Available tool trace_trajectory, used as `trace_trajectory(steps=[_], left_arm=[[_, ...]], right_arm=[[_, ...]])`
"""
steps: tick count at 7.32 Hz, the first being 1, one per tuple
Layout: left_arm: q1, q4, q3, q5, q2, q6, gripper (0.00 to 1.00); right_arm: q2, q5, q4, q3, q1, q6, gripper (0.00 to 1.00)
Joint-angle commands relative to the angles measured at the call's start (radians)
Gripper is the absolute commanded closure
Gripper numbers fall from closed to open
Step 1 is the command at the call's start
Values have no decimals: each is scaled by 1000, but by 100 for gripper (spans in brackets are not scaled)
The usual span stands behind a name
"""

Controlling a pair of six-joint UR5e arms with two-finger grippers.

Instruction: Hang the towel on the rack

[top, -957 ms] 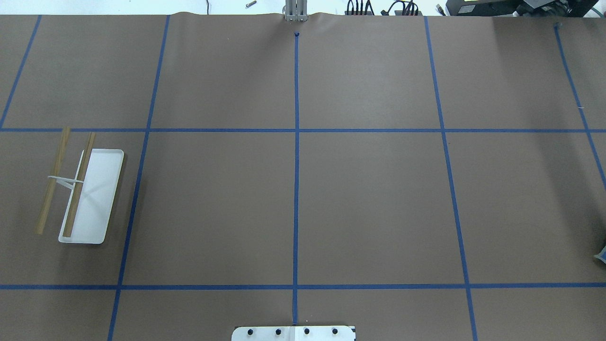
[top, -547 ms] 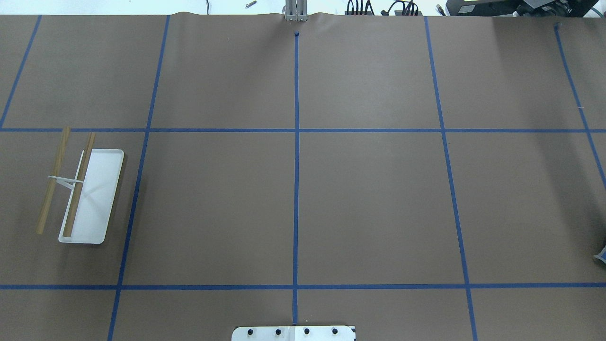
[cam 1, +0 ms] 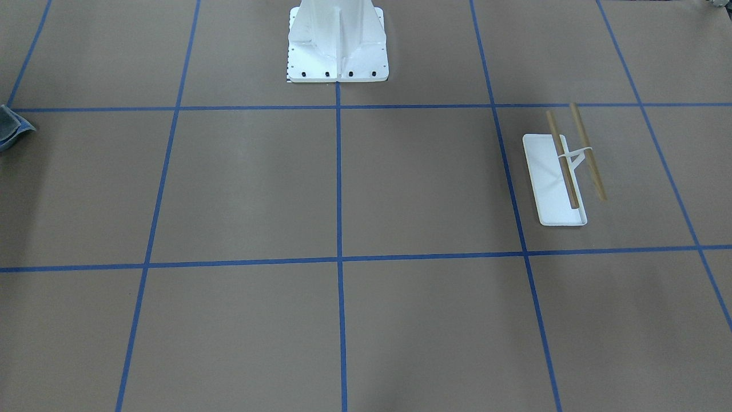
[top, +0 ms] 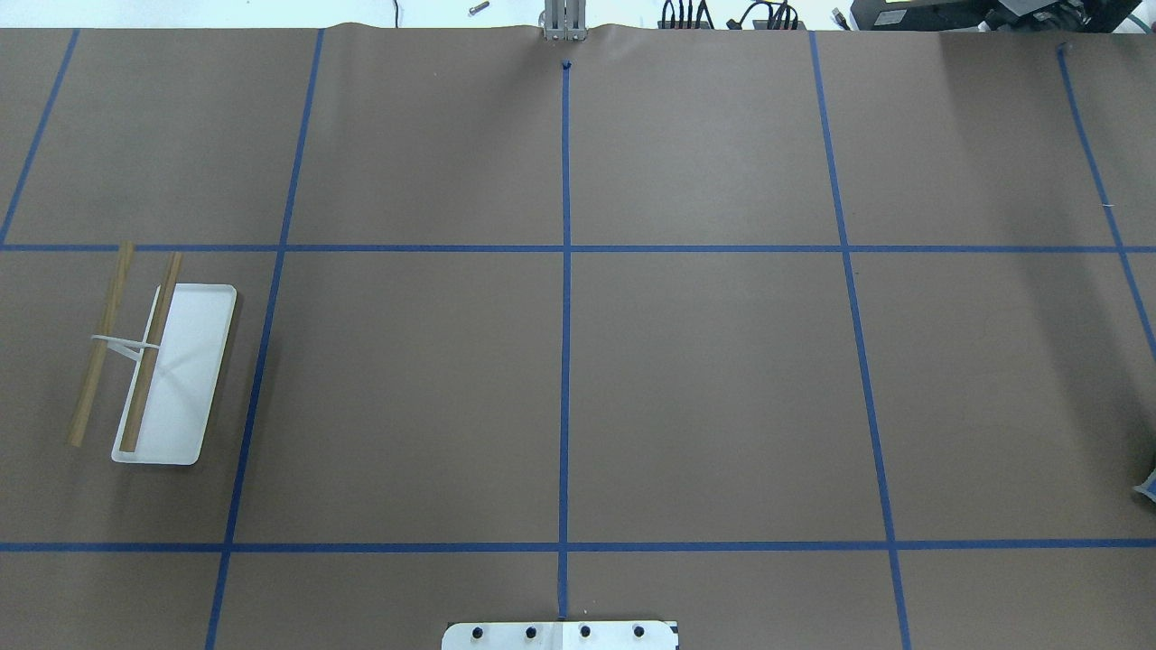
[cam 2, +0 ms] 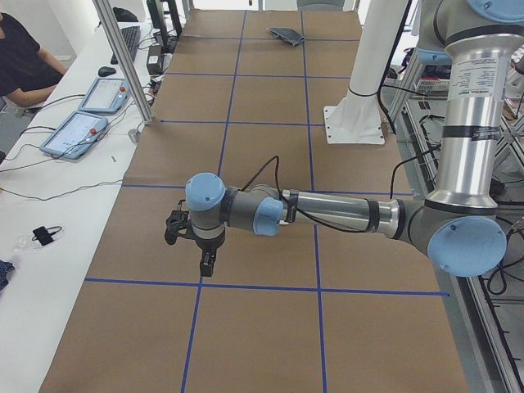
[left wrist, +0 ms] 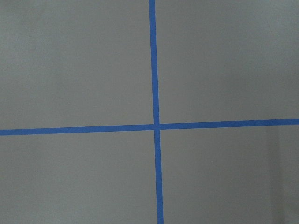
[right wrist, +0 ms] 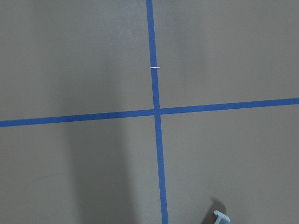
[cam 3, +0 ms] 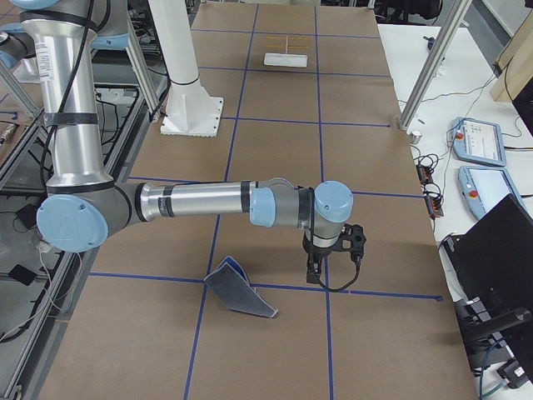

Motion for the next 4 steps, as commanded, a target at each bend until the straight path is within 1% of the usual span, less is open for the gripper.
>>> trace_trajectory(steps=[1, 2, 4], left_arm=[[1, -4, 1, -5, 1, -5, 2], [1, -4, 1, -6, 1, -5, 2], [1, -4, 1, -6, 1, -6, 2]], right_arm=[[1, 13, -2, 1, -1, 1, 0], [-6, 18, -1, -6, -1, -10, 0], [-33, 21, -1, 9, -1, -4, 0]])
